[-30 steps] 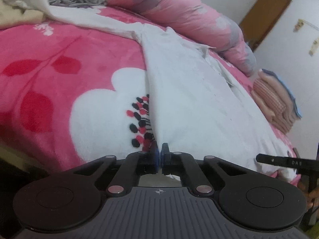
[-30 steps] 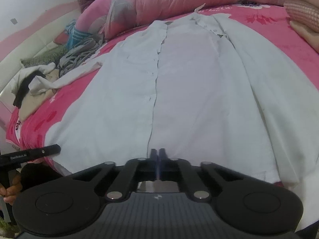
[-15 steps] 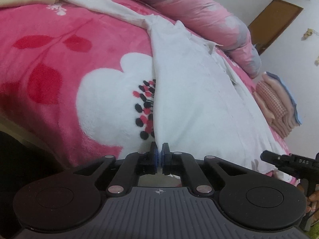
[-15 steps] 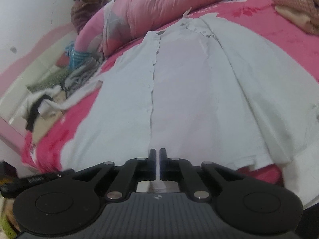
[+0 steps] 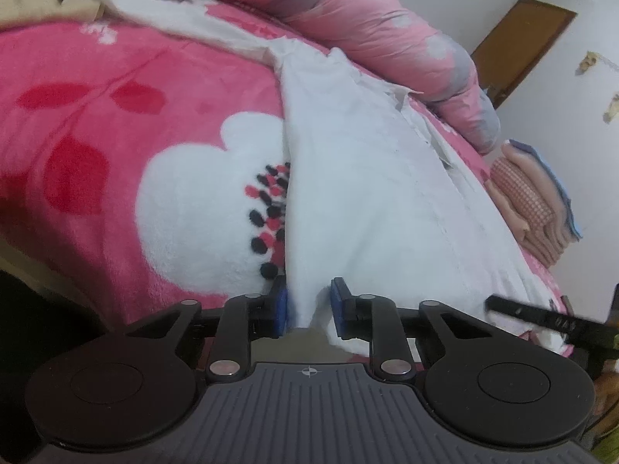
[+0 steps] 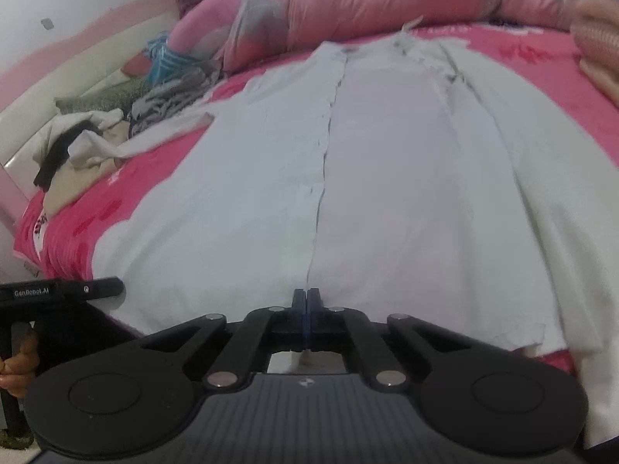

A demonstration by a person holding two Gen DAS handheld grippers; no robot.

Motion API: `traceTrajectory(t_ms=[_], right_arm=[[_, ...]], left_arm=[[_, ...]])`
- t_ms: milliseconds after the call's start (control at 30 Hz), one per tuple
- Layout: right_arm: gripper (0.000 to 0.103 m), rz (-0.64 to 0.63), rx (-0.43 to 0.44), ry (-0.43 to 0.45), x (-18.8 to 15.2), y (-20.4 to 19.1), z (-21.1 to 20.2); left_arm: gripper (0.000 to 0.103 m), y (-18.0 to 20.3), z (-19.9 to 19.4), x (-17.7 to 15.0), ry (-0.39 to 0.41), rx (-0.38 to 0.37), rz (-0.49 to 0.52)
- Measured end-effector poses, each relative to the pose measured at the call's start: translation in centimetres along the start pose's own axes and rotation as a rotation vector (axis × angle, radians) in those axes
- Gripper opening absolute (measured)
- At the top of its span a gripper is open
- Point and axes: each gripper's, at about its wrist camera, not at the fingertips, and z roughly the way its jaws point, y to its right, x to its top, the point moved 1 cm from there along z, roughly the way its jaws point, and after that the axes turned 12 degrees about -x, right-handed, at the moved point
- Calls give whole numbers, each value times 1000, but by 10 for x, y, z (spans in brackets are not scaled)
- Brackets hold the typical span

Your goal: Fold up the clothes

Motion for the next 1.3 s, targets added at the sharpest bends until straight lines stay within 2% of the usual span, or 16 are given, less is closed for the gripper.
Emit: traceTrajectory(t_ms=[100,200,233,300,367,433,500,600,700,833,900,967,1133,1200,1267,1300], right_arm=[[0,14,-21,37,3,6,-8],[0,36,-49,8,-1,13,2],[1,51,-44,-20,-4,15,8],[1,77,-31,-19,-8,17,9],[6,102,-21,-7,-10,21,5],[26,129,-18,16,-11,27,-4],[34,126,-29,78,-14,37,-23],[35,80,-92,189,-22,49,-54],[40,75,-202,269,-31,71,-79],[40,128,-275,283,-41,103,-90],[41,92,-319,278,-48,107,-91],[46,8,-366,282,-55,102,-89],[59,-255,-454,304,-71,78,-76],[54,-358,-516,292,-73,72,-63],[22,-397,-544,247,-71,78,-50],[1,-364,-522,249,-67,83,-53]], left_arm=[[22,0,1,0,-12,18,17],[22,-4,4,-1,-26,33,13],[22,-4,3,-1,-27,36,16],[22,-2,2,-1,-29,48,29],[23,1,-1,-1,-29,67,50],[25,5,-4,1,-26,91,72],[26,10,-9,3,-19,117,98],[27,25,-13,9,10,144,169],[29,43,-9,15,30,140,220],[29,66,19,17,-3,92,249],[29,77,33,17,-27,73,269],[29,89,46,15,-44,52,301],[29,117,75,6,-91,14,378],[30,123,84,4,-106,-1,394],[30,127,90,1,-118,-4,408],[30,129,94,0,-124,-4,414]])
